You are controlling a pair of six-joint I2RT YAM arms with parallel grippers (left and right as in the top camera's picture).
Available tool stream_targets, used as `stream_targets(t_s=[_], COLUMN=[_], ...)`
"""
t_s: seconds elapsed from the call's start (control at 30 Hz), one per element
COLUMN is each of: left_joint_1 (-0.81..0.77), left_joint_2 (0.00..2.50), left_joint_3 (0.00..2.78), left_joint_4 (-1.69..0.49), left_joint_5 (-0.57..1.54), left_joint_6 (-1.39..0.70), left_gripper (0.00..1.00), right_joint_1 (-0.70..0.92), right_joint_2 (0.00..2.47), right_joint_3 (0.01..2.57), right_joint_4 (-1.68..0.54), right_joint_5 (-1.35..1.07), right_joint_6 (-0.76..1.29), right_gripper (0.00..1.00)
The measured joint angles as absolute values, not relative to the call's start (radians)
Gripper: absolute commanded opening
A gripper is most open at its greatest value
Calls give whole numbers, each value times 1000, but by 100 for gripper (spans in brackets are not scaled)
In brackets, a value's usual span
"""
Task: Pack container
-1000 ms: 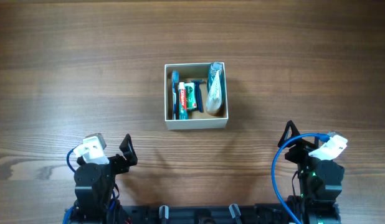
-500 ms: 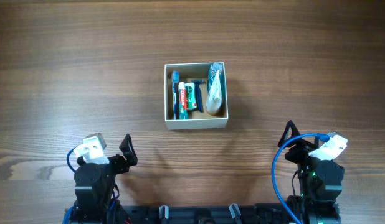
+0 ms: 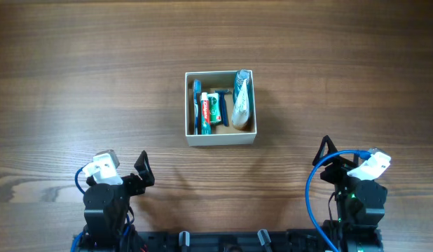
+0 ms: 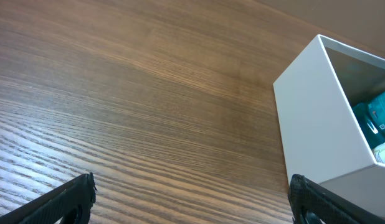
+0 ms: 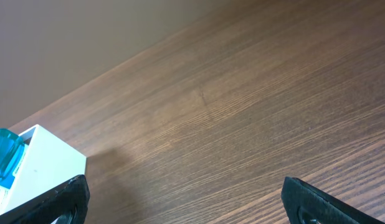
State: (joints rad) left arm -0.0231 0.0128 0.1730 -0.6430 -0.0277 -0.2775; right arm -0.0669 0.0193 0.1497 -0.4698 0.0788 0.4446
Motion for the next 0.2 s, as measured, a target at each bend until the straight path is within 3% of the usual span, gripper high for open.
stream_targets(t_s=[0.2], left_joint_1=[-23], left_joint_2=[13], left_joint_3=[173], left_joint_4=[-643], left_joint_5=[-27], left_joint_6=[-278], left_gripper=[100], right_joint_1=[-67], right_joint_2=[19], right_joint_3=[150], right_joint_4=[-470], right_joint_5=[79], right_joint_6=[445], right_gripper=[100])
